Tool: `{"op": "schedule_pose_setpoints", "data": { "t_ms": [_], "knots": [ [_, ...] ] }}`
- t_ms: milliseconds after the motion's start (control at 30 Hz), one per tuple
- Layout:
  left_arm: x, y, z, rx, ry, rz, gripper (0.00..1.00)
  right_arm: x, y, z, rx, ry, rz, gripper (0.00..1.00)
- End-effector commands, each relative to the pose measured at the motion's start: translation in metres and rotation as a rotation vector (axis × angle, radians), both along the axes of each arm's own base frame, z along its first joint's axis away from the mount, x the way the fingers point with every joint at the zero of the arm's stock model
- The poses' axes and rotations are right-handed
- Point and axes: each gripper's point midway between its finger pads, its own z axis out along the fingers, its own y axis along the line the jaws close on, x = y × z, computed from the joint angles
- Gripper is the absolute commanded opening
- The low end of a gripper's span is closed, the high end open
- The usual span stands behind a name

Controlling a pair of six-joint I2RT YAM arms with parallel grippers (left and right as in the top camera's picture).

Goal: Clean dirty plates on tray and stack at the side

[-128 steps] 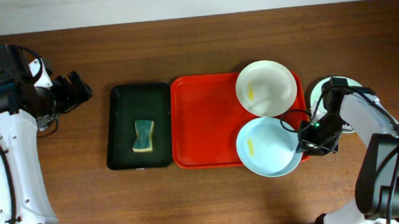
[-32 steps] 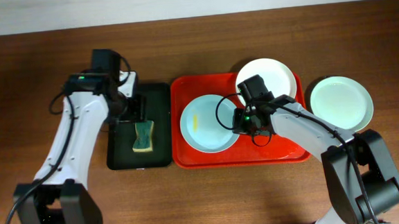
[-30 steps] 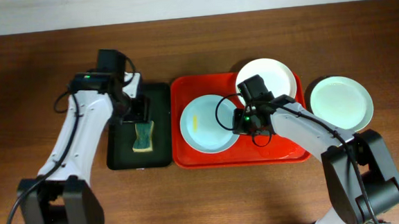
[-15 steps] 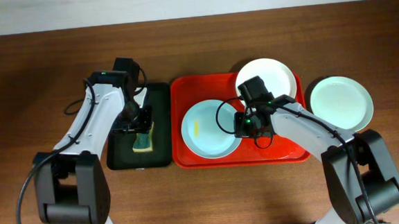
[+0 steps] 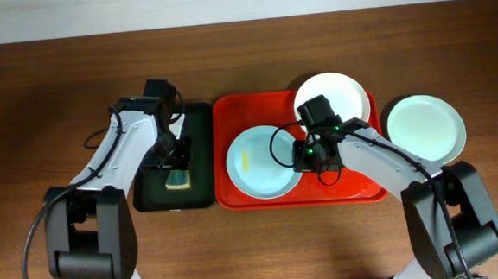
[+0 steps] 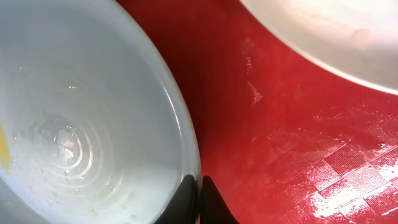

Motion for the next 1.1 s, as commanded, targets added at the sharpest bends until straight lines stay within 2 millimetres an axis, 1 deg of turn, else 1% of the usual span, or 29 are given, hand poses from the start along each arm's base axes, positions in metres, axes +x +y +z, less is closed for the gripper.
{"op": "schedule_pose_setpoints", "data": {
  "t_ms": [0, 100, 200, 300, 467, 633, 733, 800, 900, 967, 1067],
  "knots": [
    [-0.002, 0.002, -0.007, 0.002, 0.008, 0.014, 0.43, -0.004, -0.002, -0.004, -0.005, 0.017, 0.002, 0.04],
    [-0.002, 0.002, -0.017, 0.0, -0.005, 0.014, 0.37, -0.004, -0.002, -0.004, -0.005, 0.016, 0.002, 0.04],
    [-0.003, 0.003, -0.029, 0.005, -0.022, 0.014, 0.4, -0.004, -0.002, -0.004, -0.005, 0.016, 0.002, 0.04],
    [-0.001, 0.005, -0.033, 0.009, -0.037, 0.015, 0.38, -0.004, -0.002, -0.004, -0.005, 0.016, 0.002, 0.04],
    [0.003, 0.004, -0.032, 0.006, -0.051, 0.015, 0.39, -0.004, -0.003, -0.004, -0.006, 0.019, 0.002, 0.04],
    [0.006, 0.002, -0.025, -0.003, -0.052, 0.015, 0.39, -0.006, -0.003, -0.005, -0.01, 0.028, 0.002, 0.04],
    [0.008, 0.004, -0.025, -0.001, -0.057, 0.02, 0.34, -0.006, -0.003, -0.005, -0.01, 0.028, 0.002, 0.04],
    [0.008, 0.006, -0.025, -0.001, -0.056, 0.027, 0.34, -0.006, -0.003, -0.005, -0.01, 0.028, 0.002, 0.04],
    [0.009, 0.011, -0.025, -0.003, -0.056, 0.043, 0.3, -0.006, -0.003, -0.005, -0.009, 0.027, 0.002, 0.05],
    [0.01, 0.013, -0.025, -0.005, -0.058, 0.052, 0.31, -0.006, -0.003, -0.005, -0.009, 0.027, 0.002, 0.05],
    [0.011, 0.012, -0.025, -0.018, -0.06, 0.055, 0.35, -0.006, -0.003, -0.005, -0.009, 0.027, 0.002, 0.05]
  ]
}}
